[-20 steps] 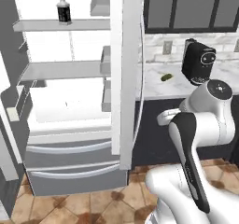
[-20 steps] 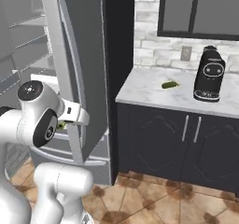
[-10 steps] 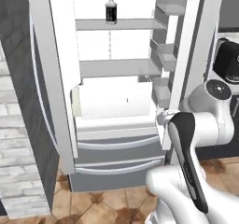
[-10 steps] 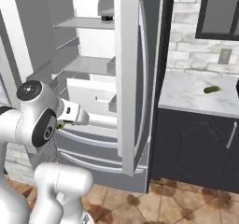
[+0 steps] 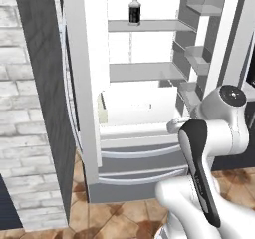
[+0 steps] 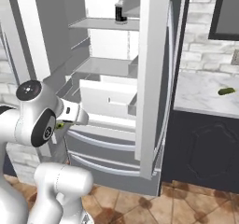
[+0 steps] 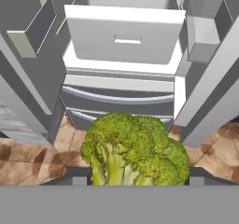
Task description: Place the liquor on the top shelf of the fridge to keep it out of children's reach, and place the broccoli and cucumber on lower shelves for easy access.
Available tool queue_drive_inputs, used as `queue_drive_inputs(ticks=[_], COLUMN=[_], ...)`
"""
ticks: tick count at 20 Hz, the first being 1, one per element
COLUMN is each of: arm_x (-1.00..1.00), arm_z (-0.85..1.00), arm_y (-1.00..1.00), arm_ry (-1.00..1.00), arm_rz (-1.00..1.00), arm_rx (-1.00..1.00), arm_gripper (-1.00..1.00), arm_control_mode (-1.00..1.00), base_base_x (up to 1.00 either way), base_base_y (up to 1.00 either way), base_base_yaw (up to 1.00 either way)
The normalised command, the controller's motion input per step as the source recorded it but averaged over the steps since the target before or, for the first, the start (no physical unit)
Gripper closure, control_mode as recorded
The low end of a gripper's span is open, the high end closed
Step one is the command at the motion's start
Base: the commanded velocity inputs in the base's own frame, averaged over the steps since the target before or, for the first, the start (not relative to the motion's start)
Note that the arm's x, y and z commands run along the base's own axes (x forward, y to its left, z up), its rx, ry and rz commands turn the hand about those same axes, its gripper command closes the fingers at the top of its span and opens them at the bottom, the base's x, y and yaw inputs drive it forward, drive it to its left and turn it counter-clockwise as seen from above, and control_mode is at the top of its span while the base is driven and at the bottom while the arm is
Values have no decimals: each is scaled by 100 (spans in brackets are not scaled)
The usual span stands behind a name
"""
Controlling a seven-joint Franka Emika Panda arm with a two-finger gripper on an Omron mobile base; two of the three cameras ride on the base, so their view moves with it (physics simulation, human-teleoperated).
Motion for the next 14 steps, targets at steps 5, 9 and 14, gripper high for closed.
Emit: queue_drive_inputs(ticks=[5,9,14], arm_x=[0,0,0], arm_z=[0,0,0], arm_y=[0,0,0], arm_ry=[0,0,0], arm_rz=[0,0,0], arm_rx=[0,0,0], arm_gripper=[100,100,100], arm_control_mode=[100,100,100], base_base_x=[27,41,47], base_base_y=[27,15,14], base_base_yaw=[0,-1,-2])
